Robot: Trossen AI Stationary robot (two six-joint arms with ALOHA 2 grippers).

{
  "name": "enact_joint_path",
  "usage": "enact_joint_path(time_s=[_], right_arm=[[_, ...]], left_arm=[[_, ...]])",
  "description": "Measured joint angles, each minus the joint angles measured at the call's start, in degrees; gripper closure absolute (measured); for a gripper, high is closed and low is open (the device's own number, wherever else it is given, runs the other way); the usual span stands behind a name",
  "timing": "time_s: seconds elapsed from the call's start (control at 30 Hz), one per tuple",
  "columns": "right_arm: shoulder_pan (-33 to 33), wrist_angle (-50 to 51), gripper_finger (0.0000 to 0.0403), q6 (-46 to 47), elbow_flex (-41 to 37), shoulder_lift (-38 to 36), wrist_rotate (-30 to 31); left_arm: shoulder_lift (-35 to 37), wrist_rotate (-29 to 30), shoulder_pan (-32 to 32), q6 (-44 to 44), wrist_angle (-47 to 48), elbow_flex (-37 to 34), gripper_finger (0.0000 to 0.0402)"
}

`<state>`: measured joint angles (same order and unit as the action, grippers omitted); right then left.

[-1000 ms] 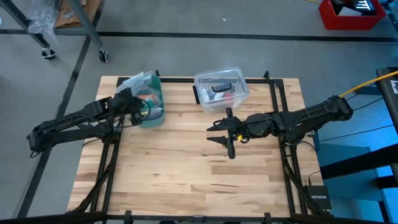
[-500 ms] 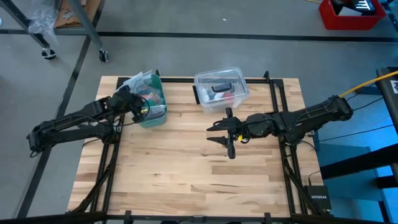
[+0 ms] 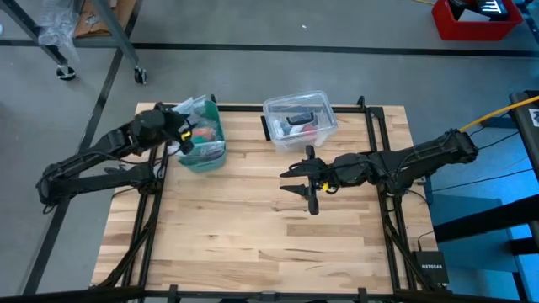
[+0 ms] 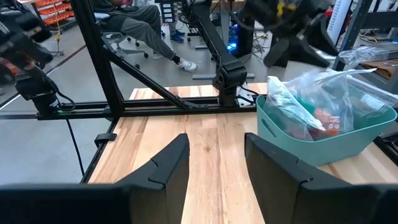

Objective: Roll bandage
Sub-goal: Return to Home Position

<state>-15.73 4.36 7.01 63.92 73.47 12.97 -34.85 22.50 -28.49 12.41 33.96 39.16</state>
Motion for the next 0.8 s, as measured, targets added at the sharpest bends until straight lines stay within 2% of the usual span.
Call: enact_joint_path(time_s=[0.2,0.37,0.47,0.57,0.67,0.73,0.8], right_arm=[[0.0,1.3,0.0245,0.0,0.0,-2.5,0.1],[0.0,5.3,0.0245,0.0,0.0,-9.1,3.1],[0.0,8.3,0.0245,-0.2,-0.3,-12.5,4.0],[0.0,8.9,0.0245,-0.4,-3.5,-15.2,4.0],[0.0,7.9,0.0245,2.0,-9.5,-17.4,4.6],[0.0,3.9,0.0245,4.4,-14.9,-18.7,5.8],[0.0,-2.3,0.0245,7.1,-21.6,-19.9,6.8]], left_arm=[[1.4,-2.3,1.2,-5.7,2.4,6.1,0.0233],[5.1,-4.2,2.6,-19.6,5.2,11.0,0.0233],[9.0,-12.4,4.0,-19.6,7.2,11.3,0.0233],[12.7,-26.4,5.8,-18.2,12.3,10.0,0.0233],[17.6,-39.4,7.4,-18.9,11.7,6.4,0.0233],[20.9,-44.4,8.3,-19.5,8.7,2.7,0.0233],[24.3,-45.9,8.9,-21.0,4.3,-1.8,0.0233]])
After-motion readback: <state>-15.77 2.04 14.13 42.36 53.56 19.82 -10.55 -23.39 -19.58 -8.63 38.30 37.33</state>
